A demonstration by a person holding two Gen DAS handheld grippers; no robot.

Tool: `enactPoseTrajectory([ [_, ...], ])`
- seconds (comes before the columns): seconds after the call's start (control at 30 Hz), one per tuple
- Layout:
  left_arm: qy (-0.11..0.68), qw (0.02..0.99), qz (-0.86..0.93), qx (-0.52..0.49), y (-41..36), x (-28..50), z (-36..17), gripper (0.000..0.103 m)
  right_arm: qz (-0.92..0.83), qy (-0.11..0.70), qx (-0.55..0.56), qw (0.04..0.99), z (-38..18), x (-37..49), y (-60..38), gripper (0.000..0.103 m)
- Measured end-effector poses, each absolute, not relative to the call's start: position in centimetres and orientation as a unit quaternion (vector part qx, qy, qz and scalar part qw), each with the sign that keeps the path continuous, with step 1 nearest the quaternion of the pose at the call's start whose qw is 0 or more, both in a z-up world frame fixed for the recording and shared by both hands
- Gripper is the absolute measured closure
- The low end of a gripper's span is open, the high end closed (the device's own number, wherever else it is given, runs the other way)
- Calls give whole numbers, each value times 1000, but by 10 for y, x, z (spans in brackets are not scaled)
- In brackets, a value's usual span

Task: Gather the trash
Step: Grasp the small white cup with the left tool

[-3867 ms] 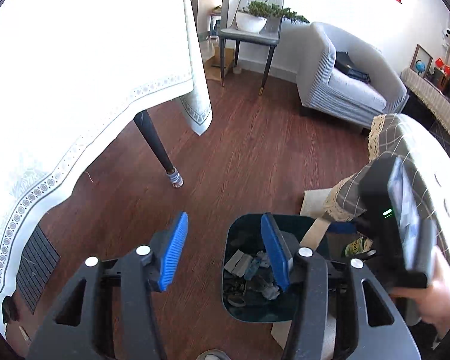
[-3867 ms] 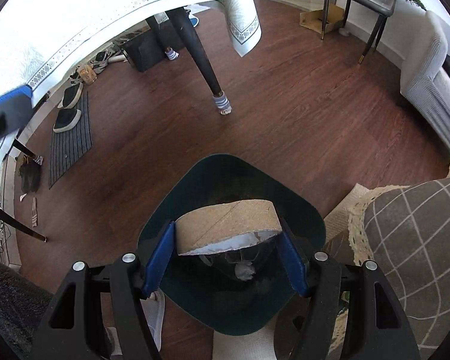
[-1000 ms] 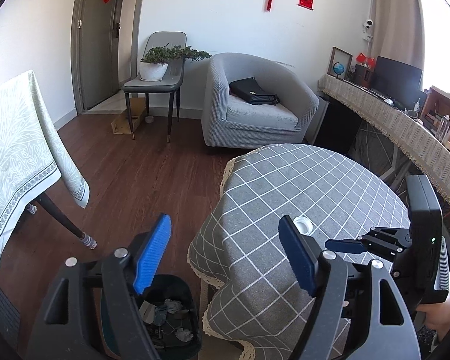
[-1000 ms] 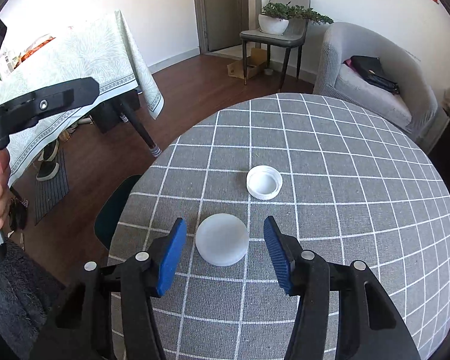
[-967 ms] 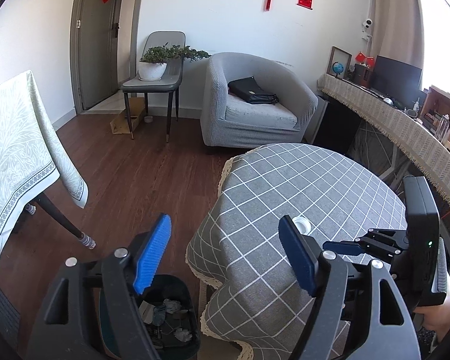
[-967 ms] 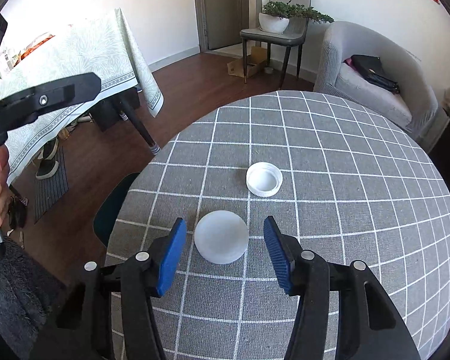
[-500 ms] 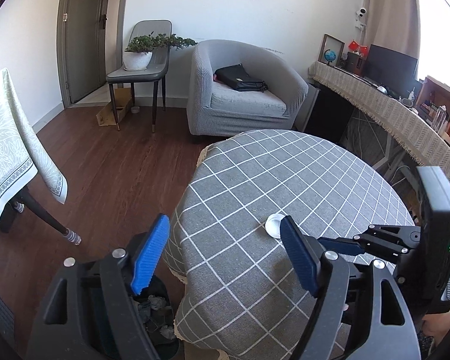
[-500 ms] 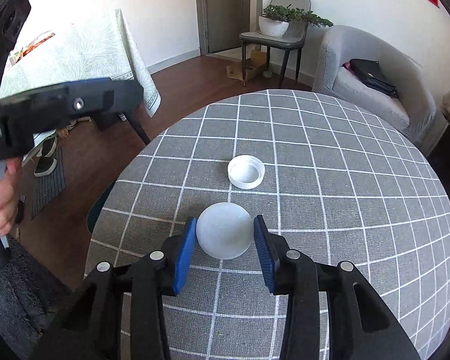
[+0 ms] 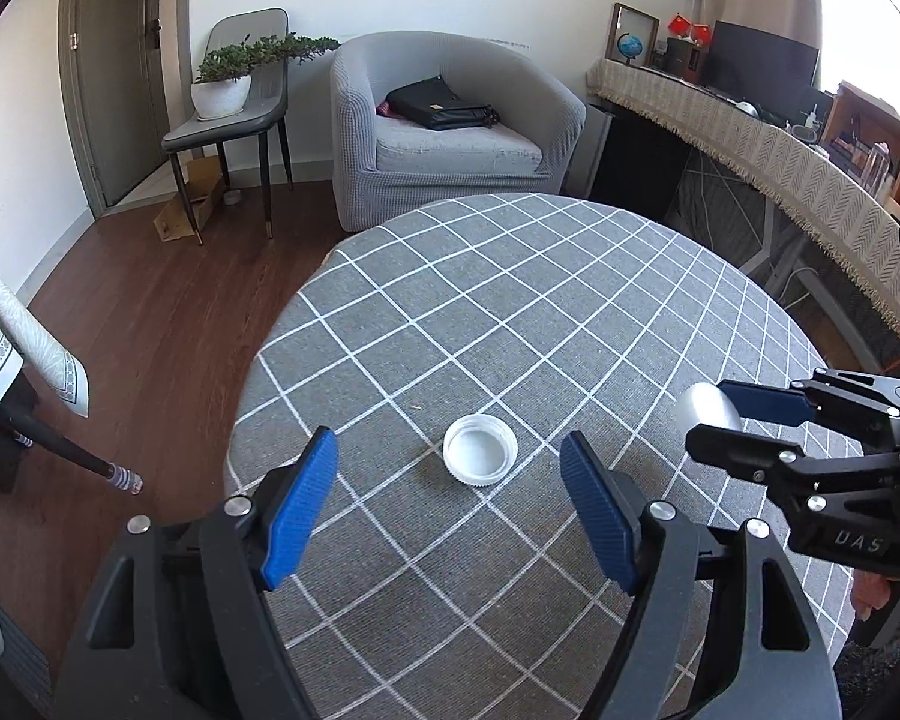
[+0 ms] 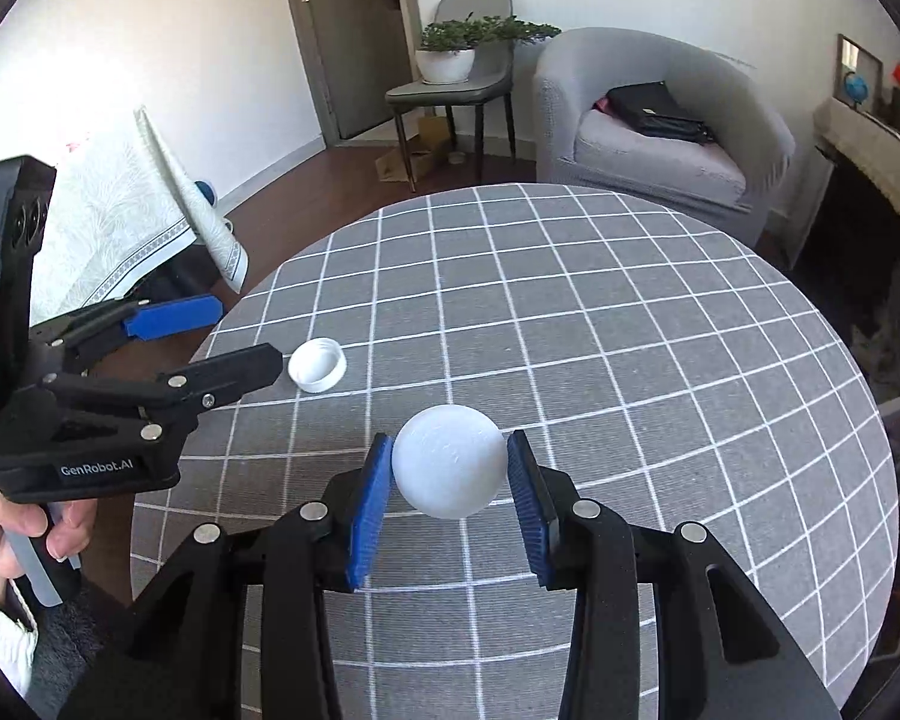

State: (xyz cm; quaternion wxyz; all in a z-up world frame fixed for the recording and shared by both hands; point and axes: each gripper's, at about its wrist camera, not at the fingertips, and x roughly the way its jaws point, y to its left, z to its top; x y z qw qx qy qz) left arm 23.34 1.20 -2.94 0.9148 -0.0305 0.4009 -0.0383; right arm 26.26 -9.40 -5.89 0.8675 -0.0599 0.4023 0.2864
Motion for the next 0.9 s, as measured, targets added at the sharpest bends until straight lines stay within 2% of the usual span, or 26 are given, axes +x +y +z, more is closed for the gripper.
enactPoseTrajectory([
  [0.17, 425, 904, -27, -28, 5, 248, -42, 32, 276, 409, -40, 869, -62, 274, -115, 63],
  [0.47, 433, 901, -20, -10, -6, 254, -51, 53, 280, 409, -39, 868, -62, 272, -121, 63],
  [0.53, 434, 901, -20, -4, -7, 254, -50, 66, 280, 409, -39, 868, -62, 272, -122, 63],
  [0.57, 433, 901, -21, -4, -7, 253, -49, 70, 280, 409, -39, 868, -62, 272, -122, 63],
  [0.9, 418, 908, -12, -17, 16, 234, -35, 70, 292, 406, -39, 865, -57, 273, -104, 63],
])
